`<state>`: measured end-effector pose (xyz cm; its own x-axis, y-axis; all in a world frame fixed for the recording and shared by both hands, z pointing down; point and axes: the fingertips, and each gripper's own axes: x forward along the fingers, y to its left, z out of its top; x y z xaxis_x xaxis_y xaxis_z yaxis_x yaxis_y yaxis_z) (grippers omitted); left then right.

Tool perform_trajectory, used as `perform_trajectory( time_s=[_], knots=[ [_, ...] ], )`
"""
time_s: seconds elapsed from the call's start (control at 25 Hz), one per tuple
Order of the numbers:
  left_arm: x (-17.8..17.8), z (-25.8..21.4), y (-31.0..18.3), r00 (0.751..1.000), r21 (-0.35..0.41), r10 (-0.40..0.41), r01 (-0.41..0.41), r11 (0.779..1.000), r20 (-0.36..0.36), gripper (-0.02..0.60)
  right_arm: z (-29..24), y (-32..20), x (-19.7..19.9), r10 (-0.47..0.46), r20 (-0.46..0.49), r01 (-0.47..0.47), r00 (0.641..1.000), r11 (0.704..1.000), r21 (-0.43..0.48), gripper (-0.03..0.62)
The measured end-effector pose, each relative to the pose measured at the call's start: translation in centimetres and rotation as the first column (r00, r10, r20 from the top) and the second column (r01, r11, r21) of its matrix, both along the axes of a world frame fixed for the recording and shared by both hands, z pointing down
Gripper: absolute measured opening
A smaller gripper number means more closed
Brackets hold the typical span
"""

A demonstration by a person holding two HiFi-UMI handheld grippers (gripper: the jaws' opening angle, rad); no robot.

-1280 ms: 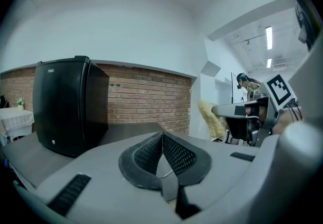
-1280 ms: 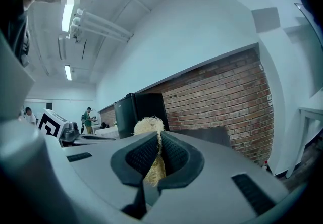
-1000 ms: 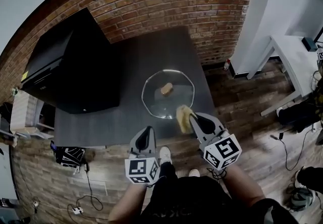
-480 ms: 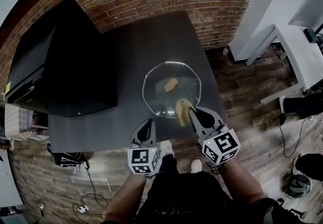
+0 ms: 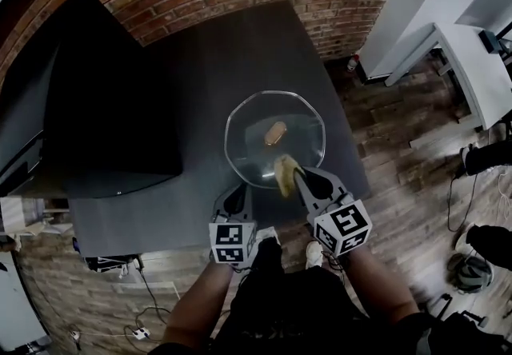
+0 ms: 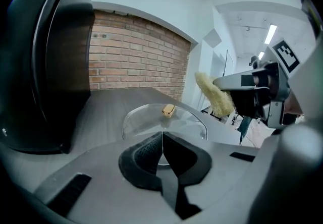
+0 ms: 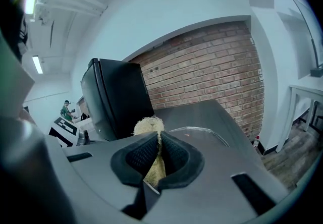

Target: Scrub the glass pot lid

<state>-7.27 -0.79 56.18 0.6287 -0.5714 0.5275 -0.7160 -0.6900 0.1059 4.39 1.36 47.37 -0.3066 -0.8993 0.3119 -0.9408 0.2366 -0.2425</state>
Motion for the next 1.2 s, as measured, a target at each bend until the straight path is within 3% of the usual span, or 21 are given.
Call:
perform_trajectory(
  time_s=[0.64, 0.88, 1.2],
  knots=[
    [0.1, 6.3, -2.5, 0.993, -0.119, 0.107, -0.101, 0.988, 0.048, 0.034, 7.7, -2.7, -2.9, 0.035, -0.051, -0.043, 0.998, 0.985, -0.169, 0.025],
    [-0.1, 8.0, -2.5, 0.987, -0.17, 0.132, -0.115, 0.979, 0.09, 0.034, 9.7, -3.3, -4.5, 0.01, -0.091, -0.029, 0.996, 0.976, -0.214, 0.025],
    [-0.2, 8.4, -2.5, 0.978, -0.184, 0.17, -0.146, 0.972, 0.118, 0.032, 12.2, -3.9, -6.3, -0.039, -0.175, -0.012, 0.984, 0.96, -0.279, 0.025]
  ],
)
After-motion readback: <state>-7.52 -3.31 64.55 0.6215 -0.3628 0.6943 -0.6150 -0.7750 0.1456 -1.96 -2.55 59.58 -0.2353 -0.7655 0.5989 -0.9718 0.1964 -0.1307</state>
